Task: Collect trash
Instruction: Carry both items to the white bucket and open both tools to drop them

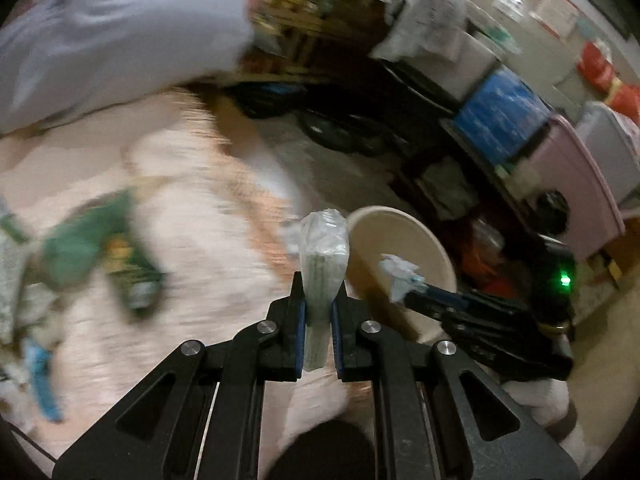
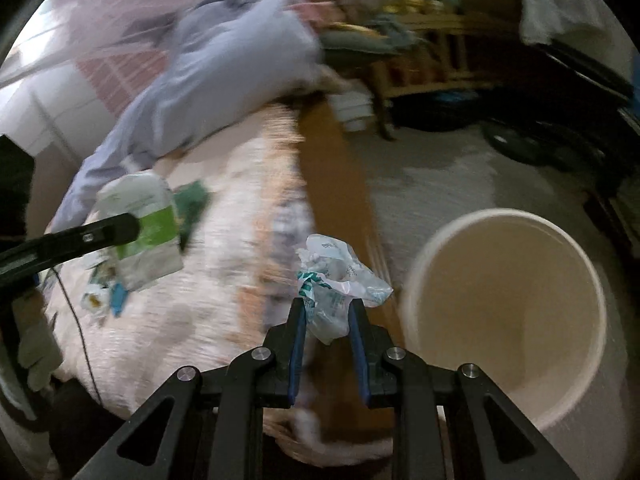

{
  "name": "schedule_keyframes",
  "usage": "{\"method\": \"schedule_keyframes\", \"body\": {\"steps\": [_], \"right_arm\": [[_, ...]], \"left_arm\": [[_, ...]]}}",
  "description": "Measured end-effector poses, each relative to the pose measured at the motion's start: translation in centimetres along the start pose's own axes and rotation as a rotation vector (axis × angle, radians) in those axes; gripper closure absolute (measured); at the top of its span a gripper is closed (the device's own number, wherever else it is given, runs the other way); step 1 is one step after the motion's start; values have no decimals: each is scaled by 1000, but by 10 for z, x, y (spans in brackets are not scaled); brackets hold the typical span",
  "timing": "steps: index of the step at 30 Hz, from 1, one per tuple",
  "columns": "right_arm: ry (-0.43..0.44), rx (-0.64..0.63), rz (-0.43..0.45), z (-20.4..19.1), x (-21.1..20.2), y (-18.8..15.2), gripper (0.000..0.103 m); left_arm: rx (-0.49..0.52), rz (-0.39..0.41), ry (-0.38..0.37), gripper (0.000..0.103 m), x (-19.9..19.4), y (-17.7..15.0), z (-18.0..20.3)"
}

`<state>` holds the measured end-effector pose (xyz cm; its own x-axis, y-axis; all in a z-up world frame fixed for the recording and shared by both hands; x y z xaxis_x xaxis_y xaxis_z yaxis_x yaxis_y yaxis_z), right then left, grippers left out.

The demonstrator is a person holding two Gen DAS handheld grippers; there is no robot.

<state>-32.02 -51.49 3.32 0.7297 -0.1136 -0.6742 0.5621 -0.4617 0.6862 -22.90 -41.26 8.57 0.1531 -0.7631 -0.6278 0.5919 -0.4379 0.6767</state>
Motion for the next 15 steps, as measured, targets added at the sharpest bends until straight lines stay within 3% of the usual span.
{"method": "schedule_keyframes", "body": {"steps": [6,11,13,15], "right_arm": [[-107,81,-14,70,-10,-17,83],[-175,136,-42,109,-8,-34,83],[-191,167,-56,121,-6,-40,78],[-190,206,-58,129,-4,-44,63]], "left_arm": [[53,-47,-66,95,46,-7,58],[39,-83,-104,93,80,-15,82],[40,-97,-102,92,90,-18,84],[32,-111,-108,89,95,-20,84]]}}
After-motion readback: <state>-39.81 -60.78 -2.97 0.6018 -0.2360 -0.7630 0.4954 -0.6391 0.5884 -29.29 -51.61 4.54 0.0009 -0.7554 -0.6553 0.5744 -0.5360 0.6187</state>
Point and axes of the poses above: each gripper's, at about its wrist camera, not at the fingertips, and x roughly the way its jaws point, z to its right, y to its top, the point moved 9 cm from there along x, roughly the way its jaws point, and after that the axes turned 11 degrees about z, right-handed, at the moved point
